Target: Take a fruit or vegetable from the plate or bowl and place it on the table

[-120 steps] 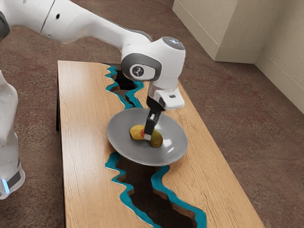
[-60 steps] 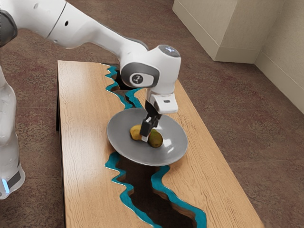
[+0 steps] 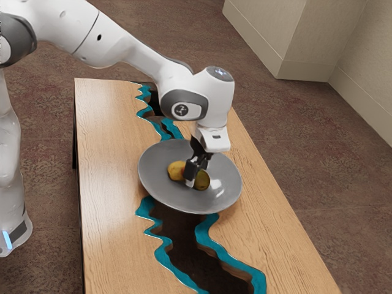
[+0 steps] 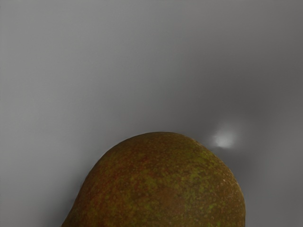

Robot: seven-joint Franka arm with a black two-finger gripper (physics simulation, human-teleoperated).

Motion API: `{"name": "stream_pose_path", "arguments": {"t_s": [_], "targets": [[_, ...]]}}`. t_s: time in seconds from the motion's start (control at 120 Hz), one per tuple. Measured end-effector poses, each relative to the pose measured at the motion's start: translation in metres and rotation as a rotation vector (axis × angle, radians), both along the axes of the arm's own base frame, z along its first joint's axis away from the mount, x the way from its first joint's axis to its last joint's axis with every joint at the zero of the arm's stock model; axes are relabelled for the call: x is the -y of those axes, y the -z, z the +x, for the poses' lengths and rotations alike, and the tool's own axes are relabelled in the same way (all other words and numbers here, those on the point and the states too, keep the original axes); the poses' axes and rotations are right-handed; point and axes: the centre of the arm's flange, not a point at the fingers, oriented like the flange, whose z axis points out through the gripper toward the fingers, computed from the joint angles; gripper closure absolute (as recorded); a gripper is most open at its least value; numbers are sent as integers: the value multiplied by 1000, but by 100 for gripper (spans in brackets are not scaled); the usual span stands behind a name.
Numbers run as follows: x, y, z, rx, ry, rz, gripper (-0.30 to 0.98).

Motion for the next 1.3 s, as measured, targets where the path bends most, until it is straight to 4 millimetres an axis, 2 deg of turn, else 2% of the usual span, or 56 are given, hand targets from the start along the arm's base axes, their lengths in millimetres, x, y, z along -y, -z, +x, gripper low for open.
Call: {"name": "stream_pose_path", "arguments": {"t_s": [0.233,0.3,0.417,0.517,0.617,0.717,0.792,0.842,0.892,1.058,1.125,1.2,1.3], "targets": [[-3,-2,4,22,-22,-31,33],[-4,-2,5,28,-28,-35,36],[-12,3,4,25,-52,-39,33],[-15,4,5,31,-62,-41,39],[-10,-9,6,71,-54,-38,43],[15,-45,8,156,0,-31,44],[52,-80,18,236,72,-37,42],[79,-94,23,270,119,-48,41],[107,-100,29,291,164,-62,42],[187,-94,49,326,273,-120,43],[191,-94,56,338,271,-130,43],[184,-96,60,345,252,-142,24],[185,-99,59,342,234,-179,12]]}}
